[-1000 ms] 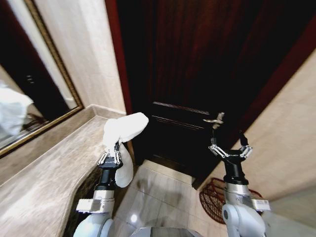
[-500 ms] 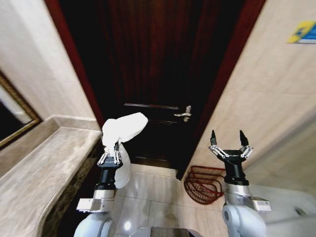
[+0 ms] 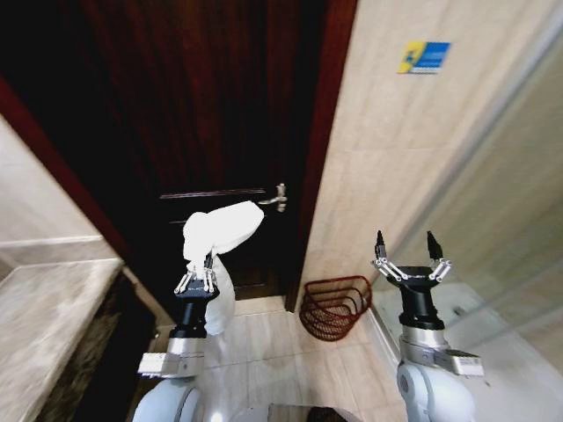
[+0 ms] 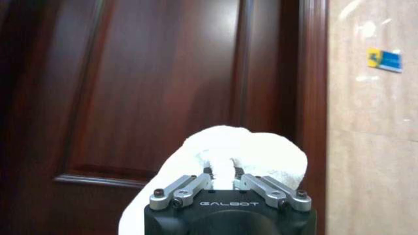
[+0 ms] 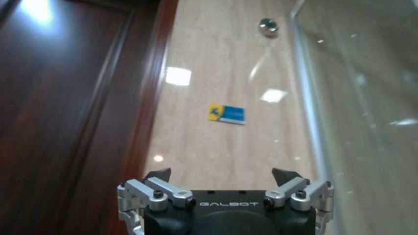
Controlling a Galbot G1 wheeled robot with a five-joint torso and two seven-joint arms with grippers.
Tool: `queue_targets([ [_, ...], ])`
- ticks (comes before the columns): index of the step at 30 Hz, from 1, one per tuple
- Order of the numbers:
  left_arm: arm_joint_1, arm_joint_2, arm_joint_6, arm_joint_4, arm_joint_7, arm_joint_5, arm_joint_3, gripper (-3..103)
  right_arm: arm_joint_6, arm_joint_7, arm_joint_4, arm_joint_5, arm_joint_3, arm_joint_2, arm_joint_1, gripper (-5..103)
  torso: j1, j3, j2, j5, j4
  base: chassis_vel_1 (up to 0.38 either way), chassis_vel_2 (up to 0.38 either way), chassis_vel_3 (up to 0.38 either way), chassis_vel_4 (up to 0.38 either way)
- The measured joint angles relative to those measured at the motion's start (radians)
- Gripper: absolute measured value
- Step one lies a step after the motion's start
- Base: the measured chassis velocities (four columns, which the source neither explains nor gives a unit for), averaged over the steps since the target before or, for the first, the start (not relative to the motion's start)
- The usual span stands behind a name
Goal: Discard the used towel into the hamper.
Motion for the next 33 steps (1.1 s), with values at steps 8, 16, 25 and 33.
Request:
queue_targets([
  [8,-0.001,0.000,0.000,0.000,0.000,0.000,-0.001,8,0.011,-0.007,-0.001,0.007,0.000,0.002,-0.001,100,0.000,0.000,0.000,0.0001,-0.0001,-0.118,-0.129,-0.129,-0.116],
  [16,-0.002,-0.002,-0.001,0.000,0.001,-0.002,-0.003,8,0.014,-0.009,-0.006,0.013,-0.001,0.001,0.005,100,0.000,0.000,0.000,-0.0001,-0.0001,-0.130,-0.127,-0.135,-0.134],
  [25,-0.012,-0.001,-0.025,0.011,0.000,-0.043,-0.001,8,0.049,-0.015,-0.013,0.030,-0.001,0.000,0.010,100,0.000,0.000,0.000,0.0001,-0.0002,-0.122,-0.120,-0.121,-0.120],
  [33,-0.036,0.026,-0.055,0.079,0.010,-0.059,-0.012,8,0.070,-0.012,-0.010,0.029,-0.003,0.009,-0.001,100,0.000,0.000,0.000,-0.0001,0.0002,-0.053,-0.056,-0.054,-0.046],
])
